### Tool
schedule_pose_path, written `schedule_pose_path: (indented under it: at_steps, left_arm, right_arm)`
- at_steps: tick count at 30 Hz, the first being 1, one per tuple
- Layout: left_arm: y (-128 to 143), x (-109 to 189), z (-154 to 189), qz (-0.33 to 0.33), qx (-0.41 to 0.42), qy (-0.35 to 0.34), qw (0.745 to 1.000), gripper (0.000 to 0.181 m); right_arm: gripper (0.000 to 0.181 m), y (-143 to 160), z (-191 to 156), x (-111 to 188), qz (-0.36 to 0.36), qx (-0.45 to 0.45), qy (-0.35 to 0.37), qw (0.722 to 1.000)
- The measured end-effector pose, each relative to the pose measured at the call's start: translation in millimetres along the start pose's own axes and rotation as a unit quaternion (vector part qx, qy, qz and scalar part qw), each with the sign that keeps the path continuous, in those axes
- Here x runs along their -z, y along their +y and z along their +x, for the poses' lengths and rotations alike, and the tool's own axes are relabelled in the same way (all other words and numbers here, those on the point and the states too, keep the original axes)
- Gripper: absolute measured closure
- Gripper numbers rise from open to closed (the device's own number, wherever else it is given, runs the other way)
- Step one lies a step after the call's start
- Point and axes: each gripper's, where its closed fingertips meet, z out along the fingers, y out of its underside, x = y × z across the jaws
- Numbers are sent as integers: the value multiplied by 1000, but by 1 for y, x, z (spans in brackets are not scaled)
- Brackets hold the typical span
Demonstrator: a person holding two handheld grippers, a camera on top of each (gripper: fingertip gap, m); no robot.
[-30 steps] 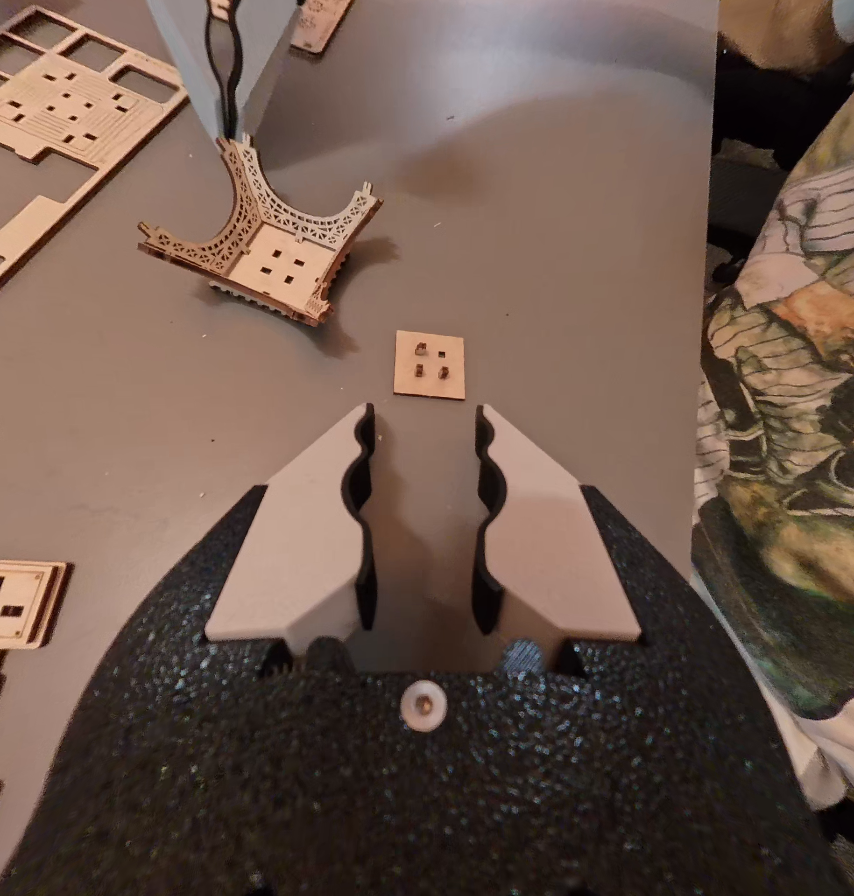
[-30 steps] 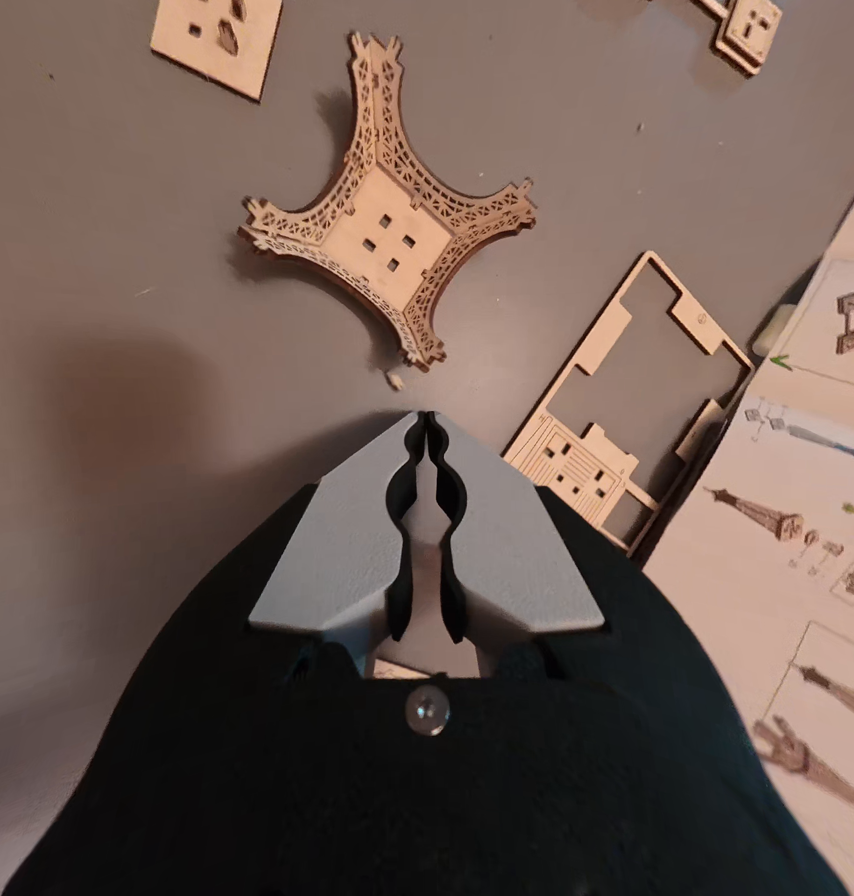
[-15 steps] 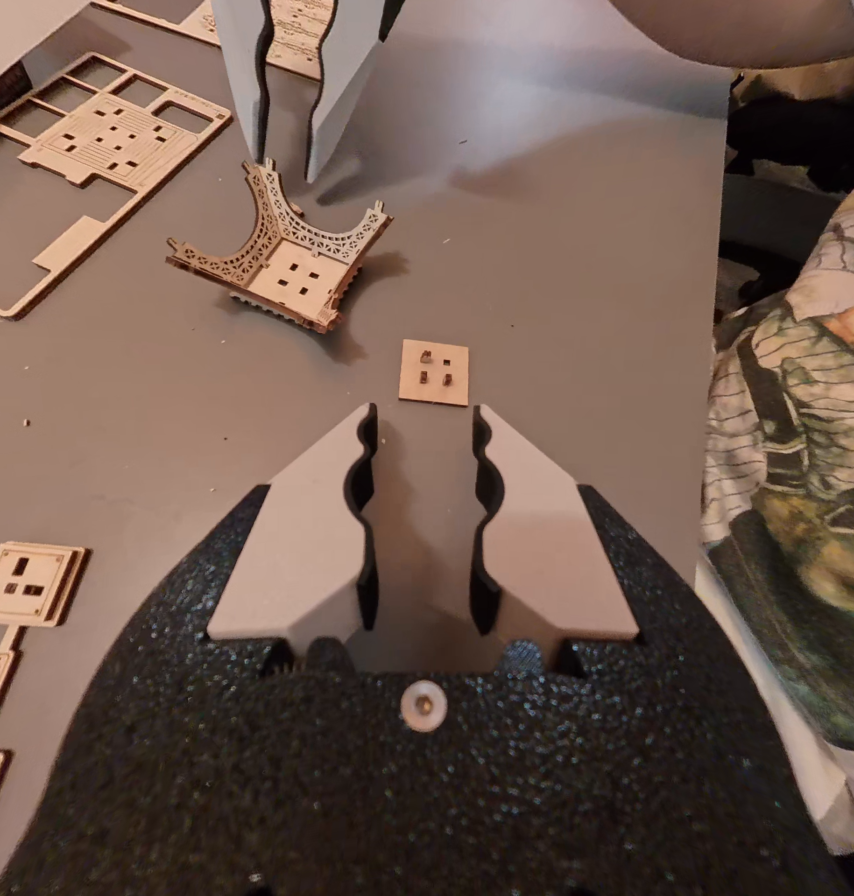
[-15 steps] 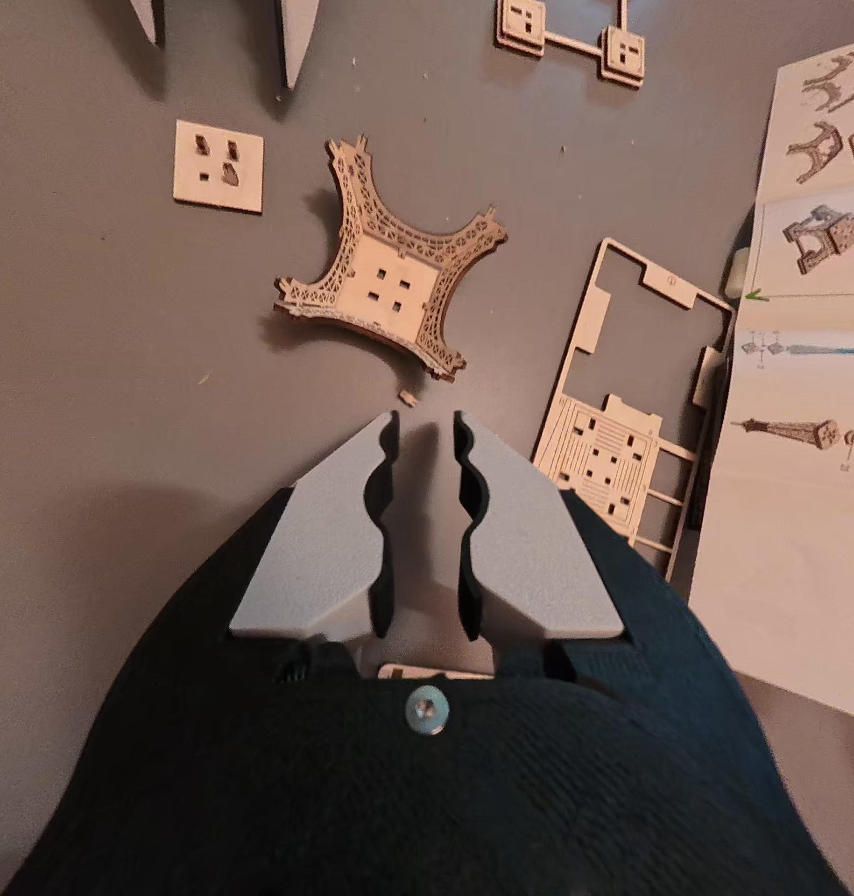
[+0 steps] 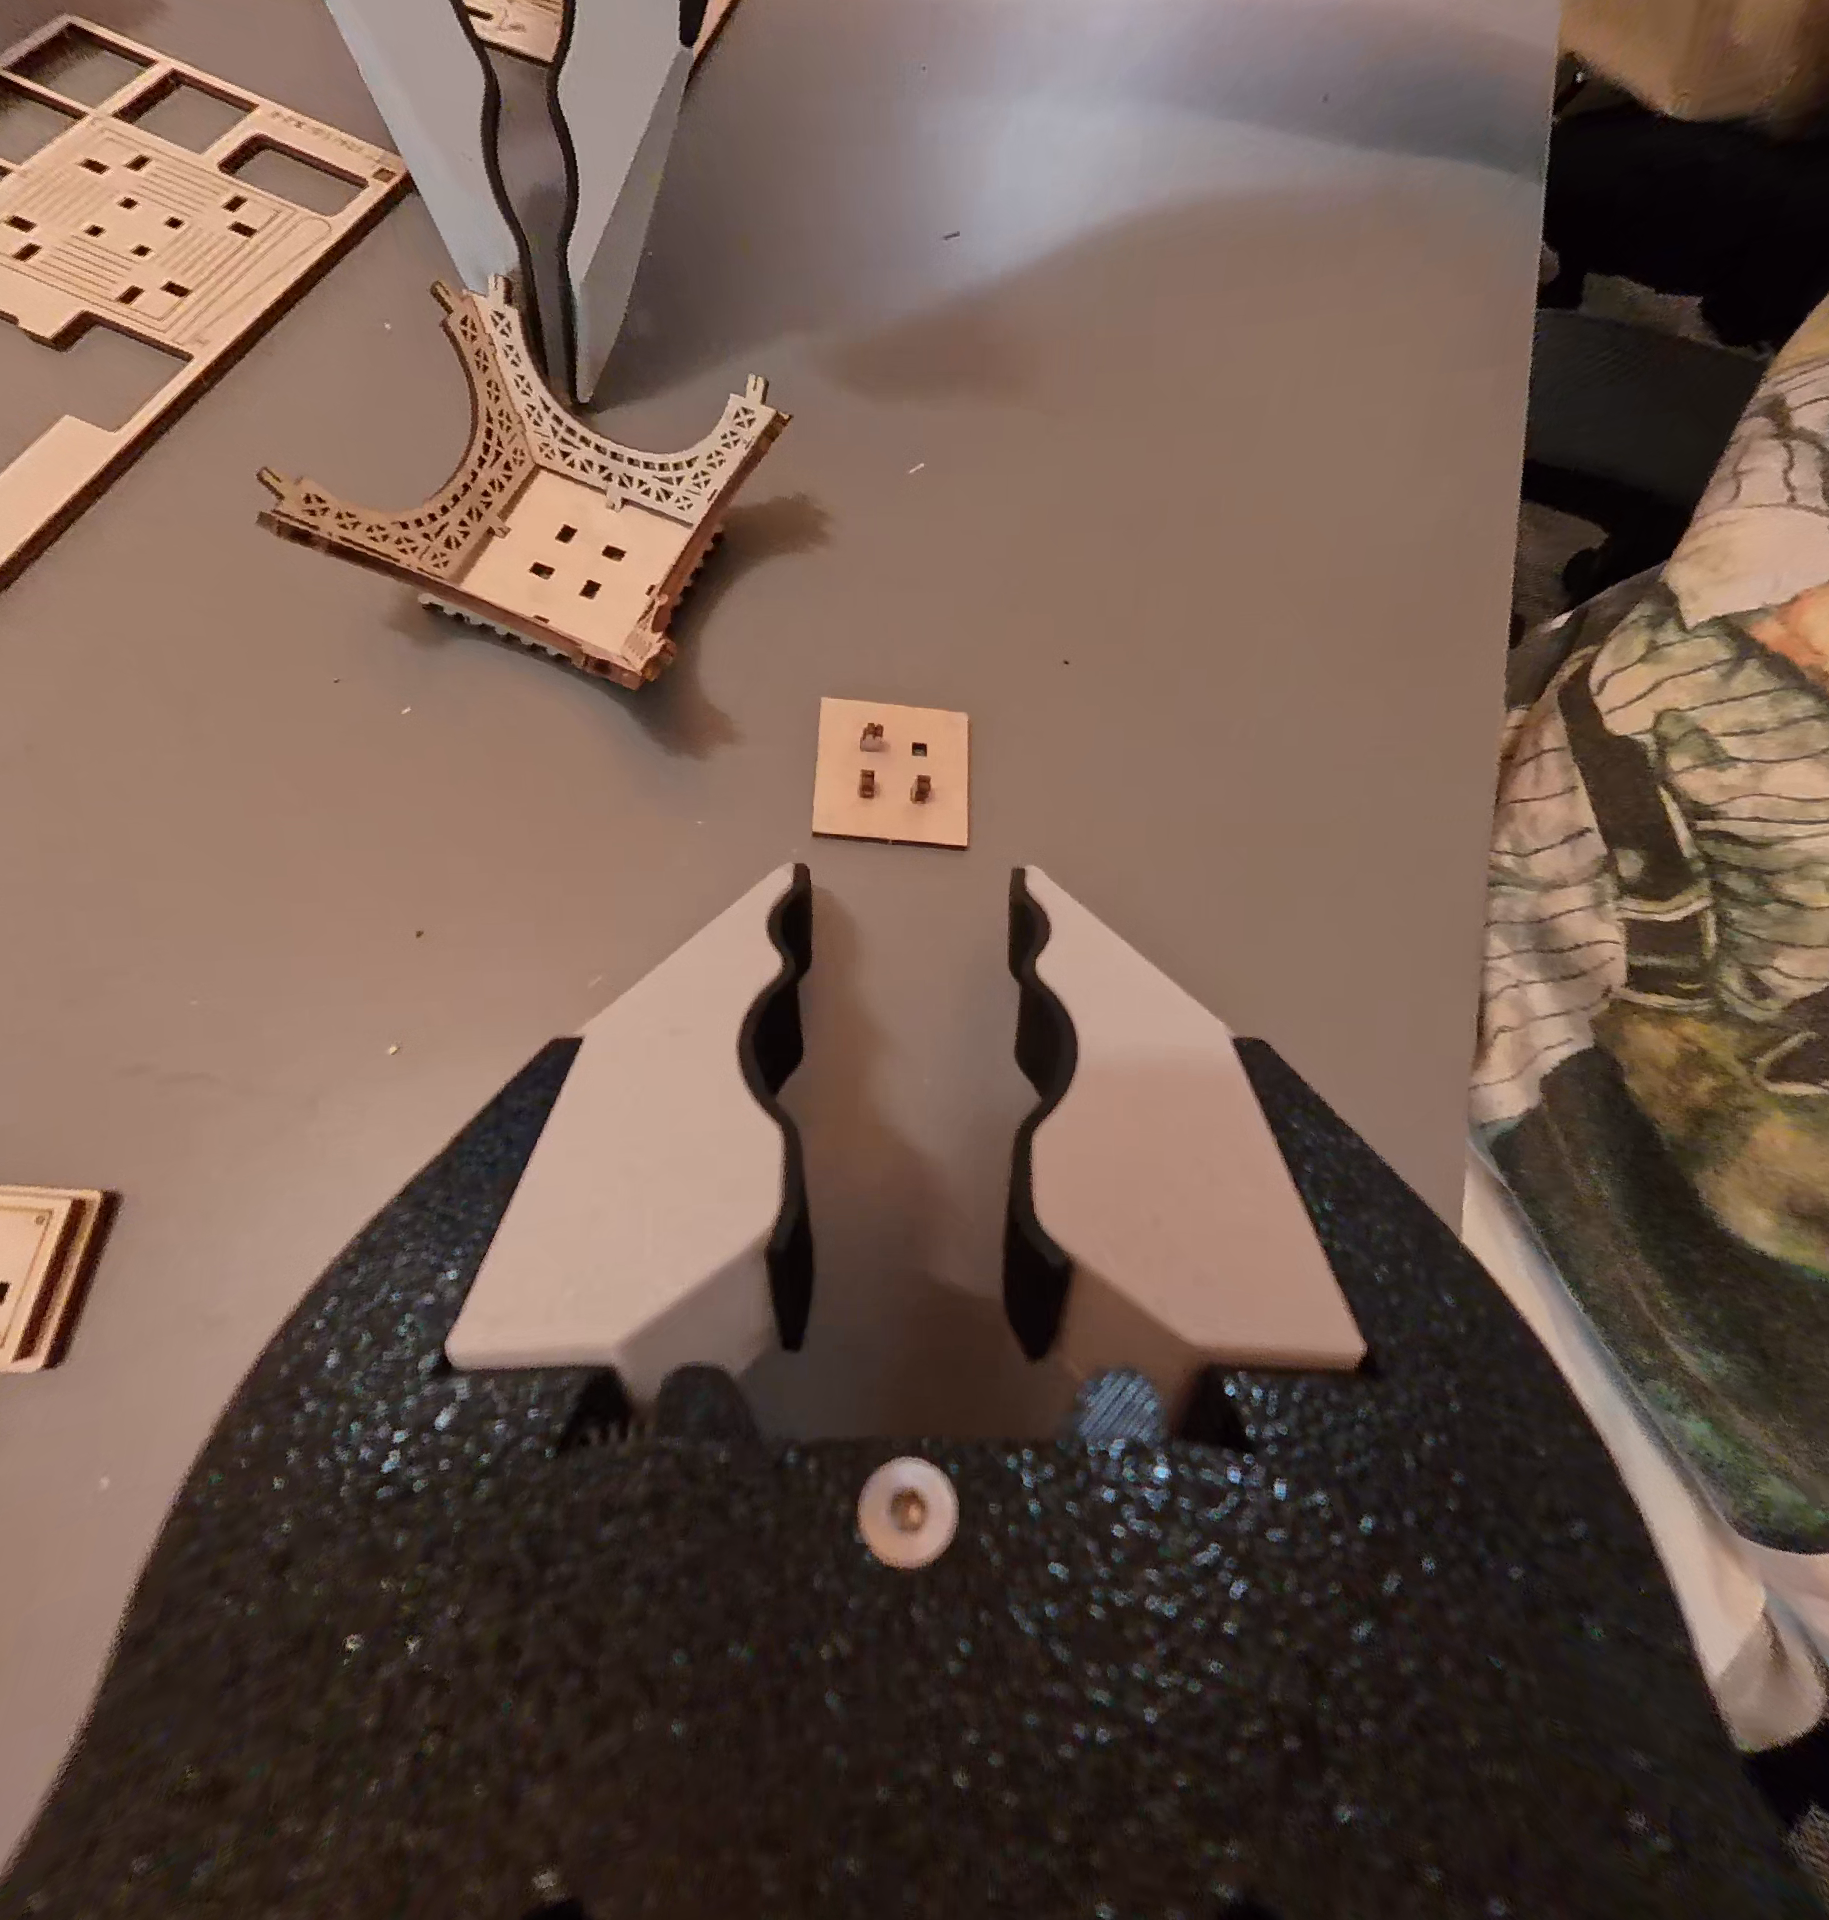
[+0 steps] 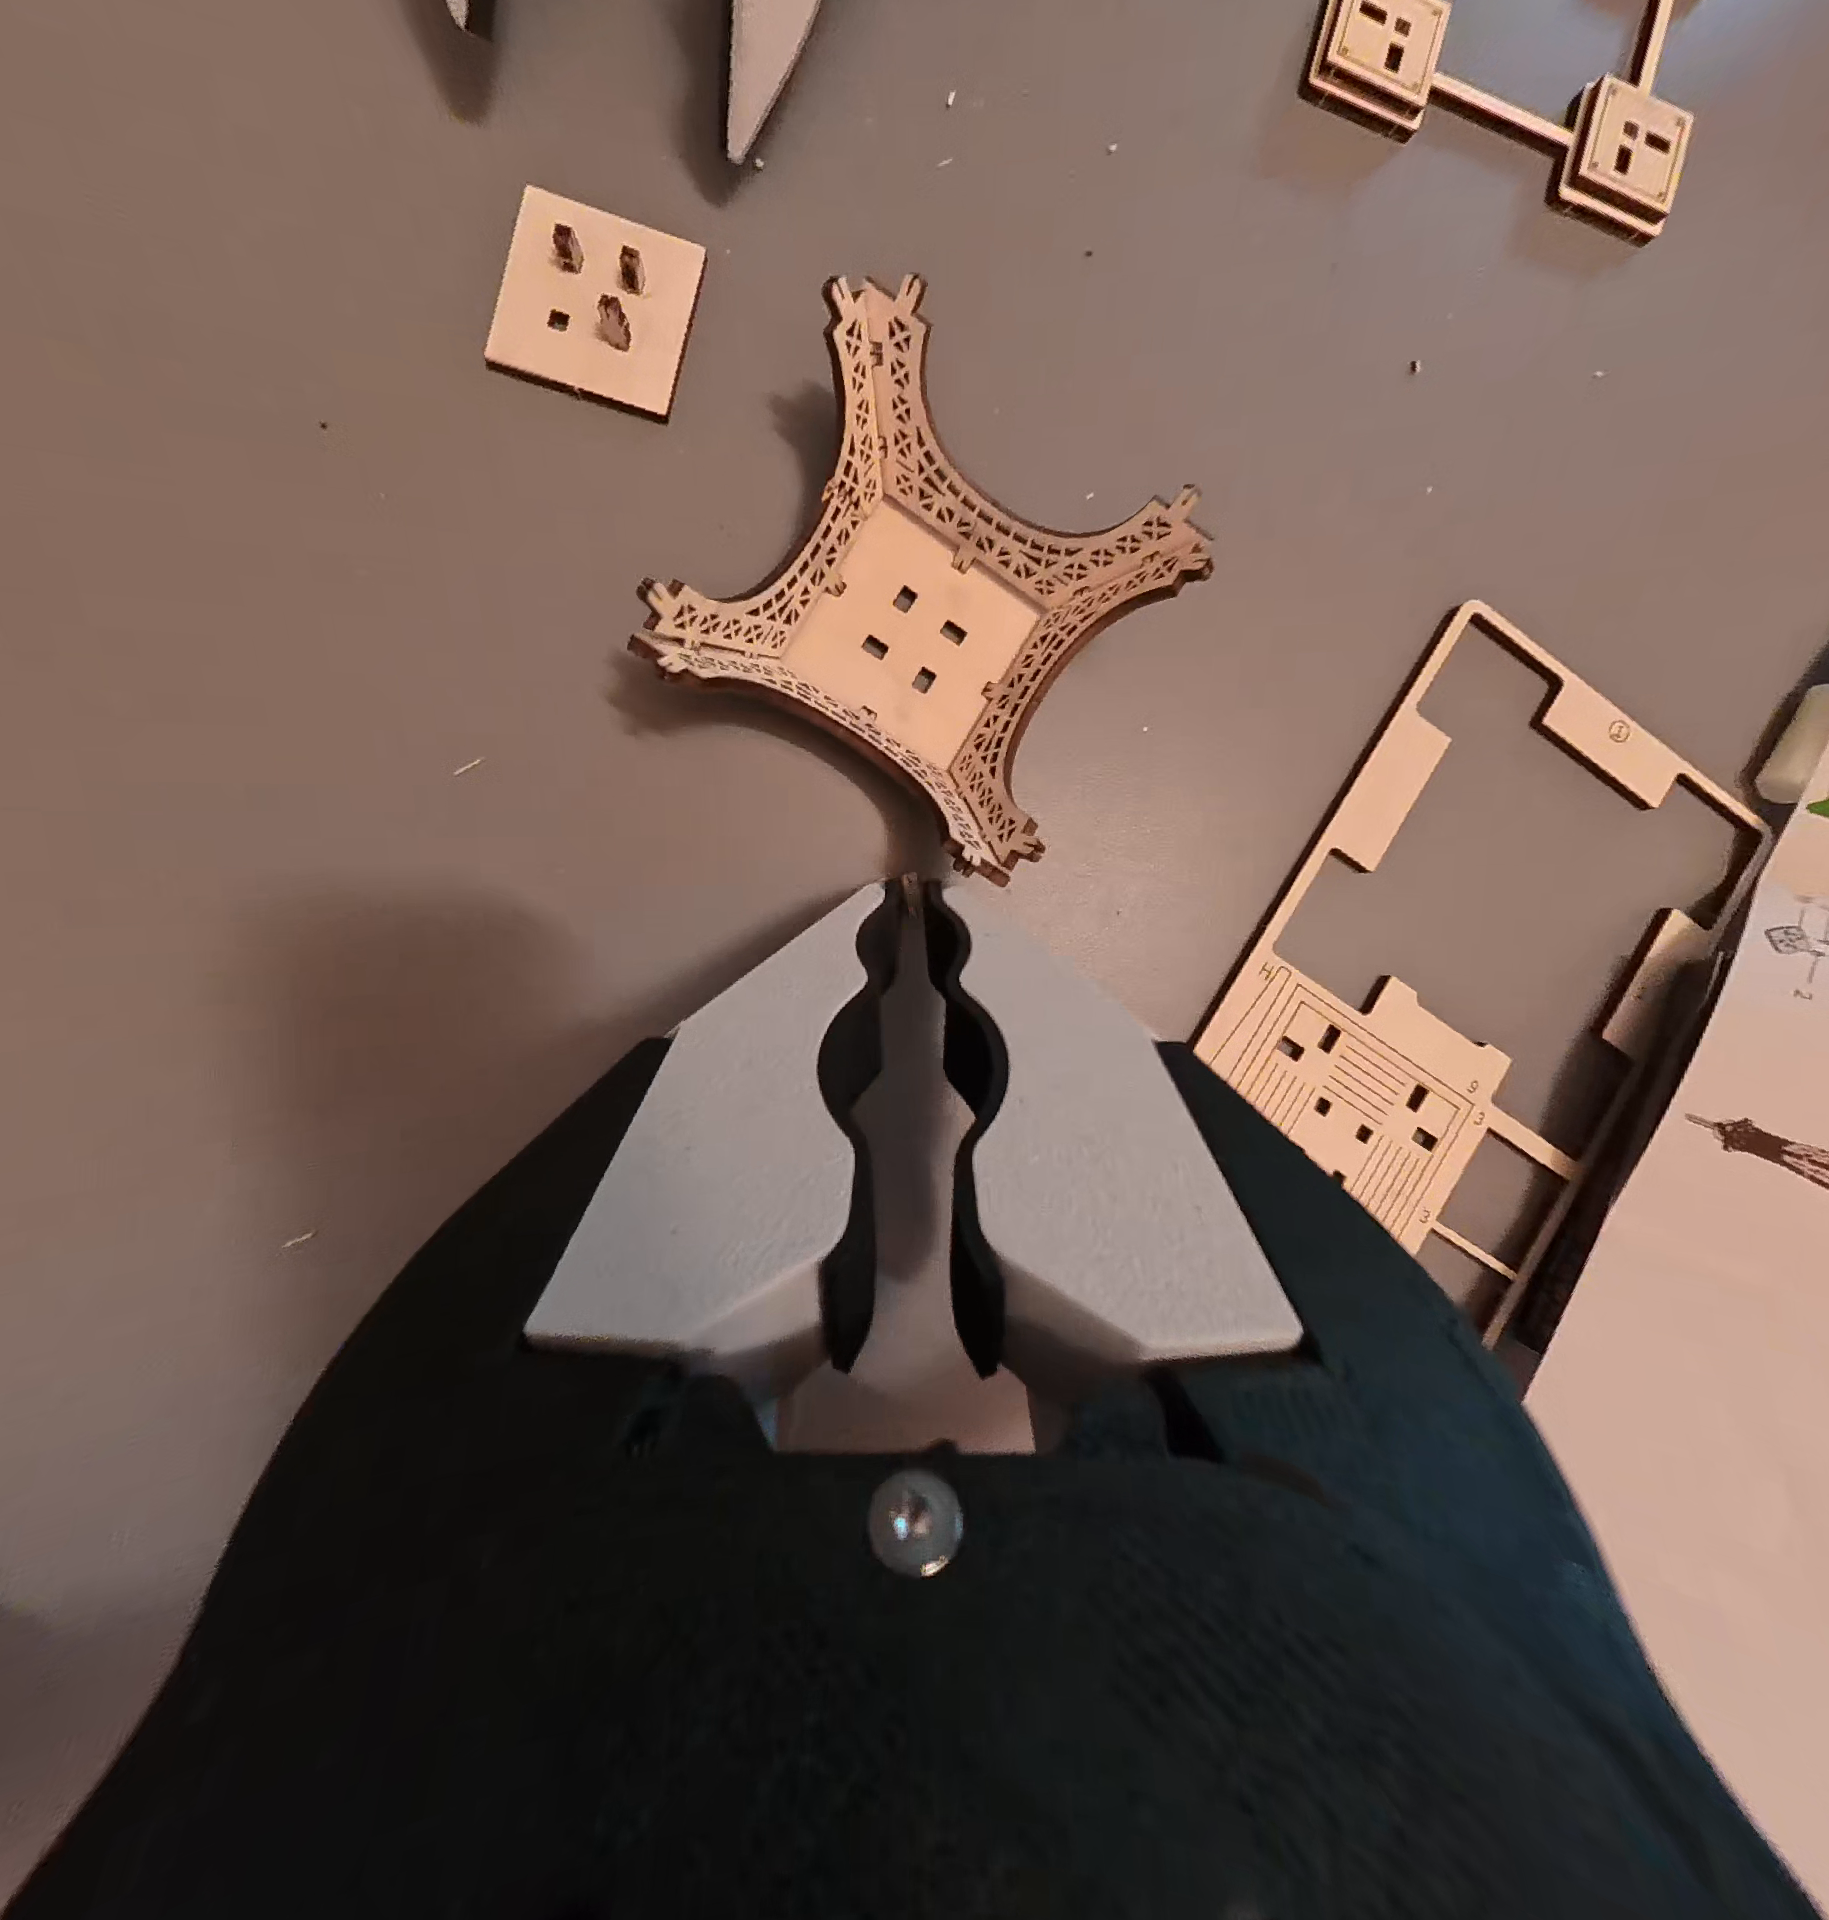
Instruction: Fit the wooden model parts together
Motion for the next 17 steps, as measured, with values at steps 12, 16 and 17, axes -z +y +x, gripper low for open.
schedule_pose_path:
  at_steps: [12,16,17]
  left_arm:
    - [-18,16,4,41,-115,-85,989,155]
    - [-54,15,22,67,-234,-121,962,161]
    - [-64,13,29,72,-261,-124,955,162]
  right_arm:
    - [180,-61,-44,52,252,-154,-16,955]
    - [180,-106,-79,64,387,-194,-120,893]
    - [180,-113,-84,64,408,-204,-146,878]
